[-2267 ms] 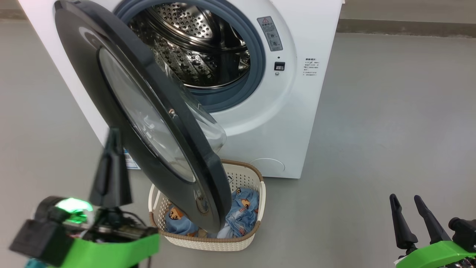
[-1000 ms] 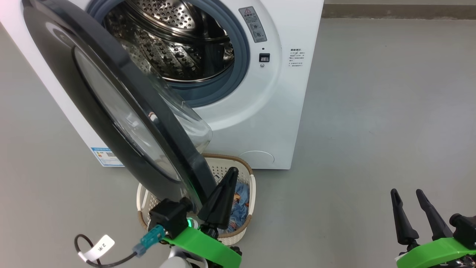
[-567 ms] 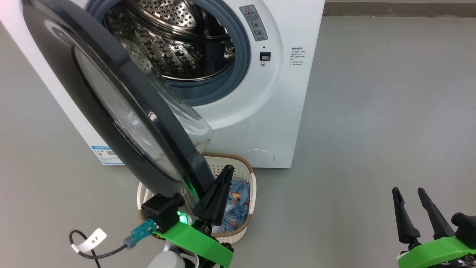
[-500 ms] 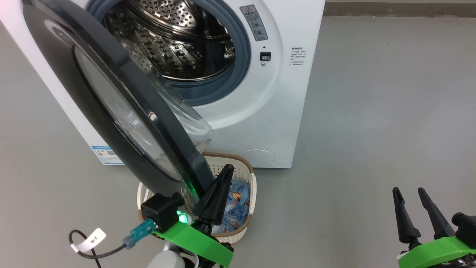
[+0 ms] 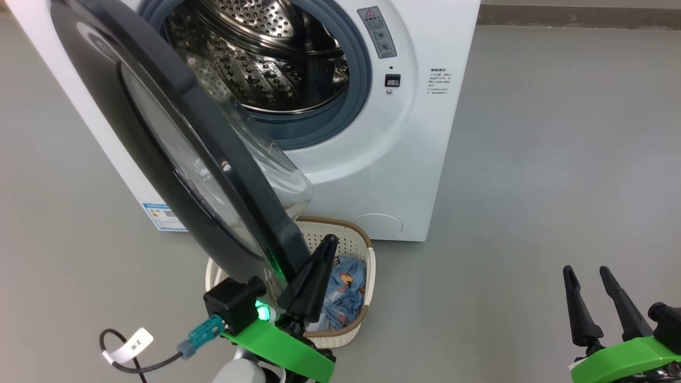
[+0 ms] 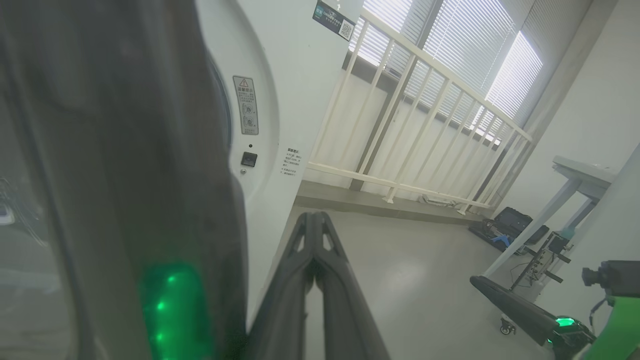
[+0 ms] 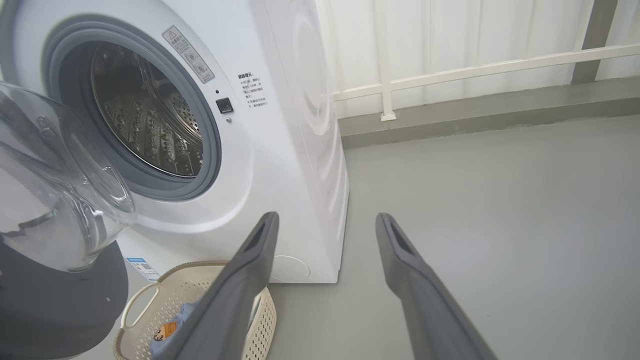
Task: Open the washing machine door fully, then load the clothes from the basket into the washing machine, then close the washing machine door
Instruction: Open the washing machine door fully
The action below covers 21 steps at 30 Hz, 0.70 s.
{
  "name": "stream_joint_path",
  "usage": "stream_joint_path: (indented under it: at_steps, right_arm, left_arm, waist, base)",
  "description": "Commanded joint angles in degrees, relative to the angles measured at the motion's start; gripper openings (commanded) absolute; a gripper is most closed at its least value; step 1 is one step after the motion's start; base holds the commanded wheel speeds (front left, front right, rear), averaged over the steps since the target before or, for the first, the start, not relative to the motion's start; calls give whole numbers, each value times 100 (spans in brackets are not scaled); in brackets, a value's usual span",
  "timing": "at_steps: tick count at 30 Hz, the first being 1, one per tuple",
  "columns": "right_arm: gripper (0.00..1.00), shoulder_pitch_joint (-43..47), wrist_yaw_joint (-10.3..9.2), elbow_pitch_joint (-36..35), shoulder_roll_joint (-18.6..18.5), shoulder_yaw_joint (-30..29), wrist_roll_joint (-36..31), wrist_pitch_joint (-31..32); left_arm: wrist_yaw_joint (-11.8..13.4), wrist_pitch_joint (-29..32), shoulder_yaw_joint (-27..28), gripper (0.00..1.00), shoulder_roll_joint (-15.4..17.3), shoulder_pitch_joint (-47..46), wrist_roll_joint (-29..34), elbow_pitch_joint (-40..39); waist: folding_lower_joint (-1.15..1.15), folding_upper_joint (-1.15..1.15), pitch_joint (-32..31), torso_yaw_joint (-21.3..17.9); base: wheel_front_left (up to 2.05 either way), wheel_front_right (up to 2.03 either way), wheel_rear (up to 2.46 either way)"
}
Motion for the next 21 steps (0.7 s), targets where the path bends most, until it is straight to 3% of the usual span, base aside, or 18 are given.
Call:
stream_joint_path:
  at_steps: [1, 21]
  right_arm:
    - [100, -159, 43, -150, -156, 94, -20, -71]
    - [100, -140, 43, -201, -188, 77, 0, -71]
  left_arm:
    - [66, -78, 440, 0, 193, -48, 56, -111]
    - [79, -79, 462, 0, 193, 297, 331, -386]
  waist:
    - [0, 0, 2, 38]
    - [0, 0, -27, 345]
  base:
    - [0, 0, 0]
    - [0, 0, 0]
